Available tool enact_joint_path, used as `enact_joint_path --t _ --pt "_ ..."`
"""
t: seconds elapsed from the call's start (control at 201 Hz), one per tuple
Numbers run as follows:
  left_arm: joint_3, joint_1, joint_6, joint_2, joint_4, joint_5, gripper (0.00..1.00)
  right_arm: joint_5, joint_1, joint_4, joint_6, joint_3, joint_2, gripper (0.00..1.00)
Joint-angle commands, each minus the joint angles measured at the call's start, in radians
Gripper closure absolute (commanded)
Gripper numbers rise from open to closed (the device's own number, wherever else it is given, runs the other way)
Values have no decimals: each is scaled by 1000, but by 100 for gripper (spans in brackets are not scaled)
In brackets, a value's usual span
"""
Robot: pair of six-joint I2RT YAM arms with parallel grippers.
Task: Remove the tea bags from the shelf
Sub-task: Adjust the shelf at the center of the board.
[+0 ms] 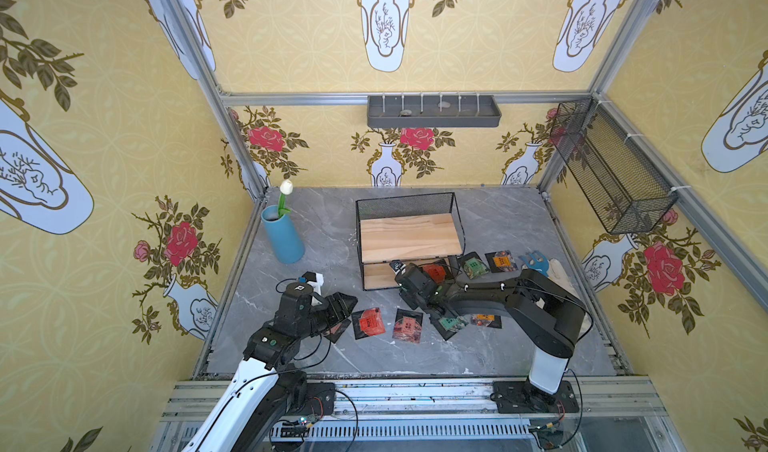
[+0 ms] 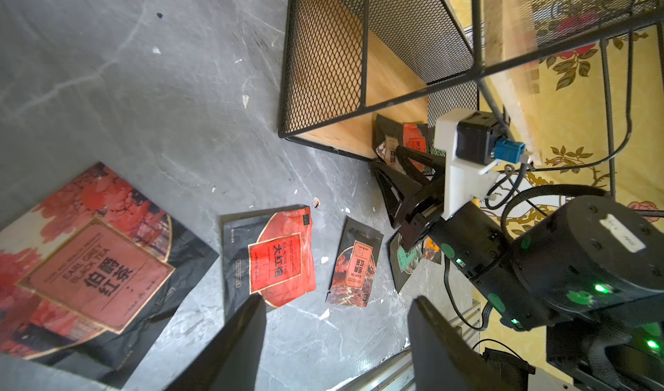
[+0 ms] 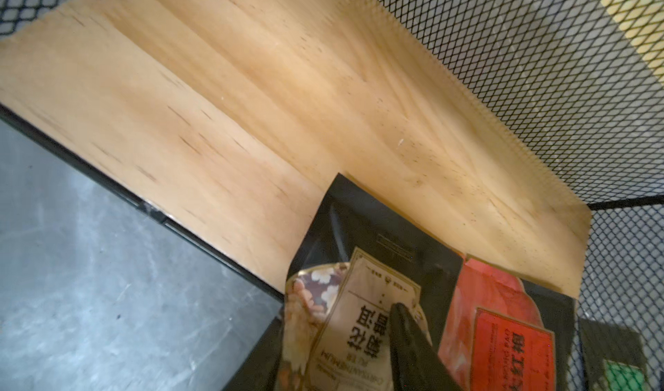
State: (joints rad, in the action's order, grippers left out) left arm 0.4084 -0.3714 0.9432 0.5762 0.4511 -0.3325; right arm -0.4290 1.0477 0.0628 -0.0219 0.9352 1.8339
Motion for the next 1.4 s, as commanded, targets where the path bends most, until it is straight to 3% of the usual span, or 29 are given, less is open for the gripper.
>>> enact_joint_path --t 0.0,0.259,0.354,0.941,1.026,1.19,1.399 --pt "1 0 -8 3 -9 6 30 -15 10 45 22 -12 -17 53" --pt "-5 0 -4 11 -25 -4 29 -35 37 49 3 -34 -57 51" --pt "-6 0 -3 8 -23 -5 30 -53 46 61 -5 -40 -67 38" --pt "-2 0 -7 -4 -4 8 30 -48 11 94 -27 -8 11 37" --pt "0 0 -9 -5 -2 10 29 -58 6 105 -36 -5 16 28" --pt "3 0 -11 -7 6 15 30 -60 4 110 -56 -7 15 21" --pt "0 0 -7 -4 1 13 29 -62 16 127 -71 -53 -26 19"
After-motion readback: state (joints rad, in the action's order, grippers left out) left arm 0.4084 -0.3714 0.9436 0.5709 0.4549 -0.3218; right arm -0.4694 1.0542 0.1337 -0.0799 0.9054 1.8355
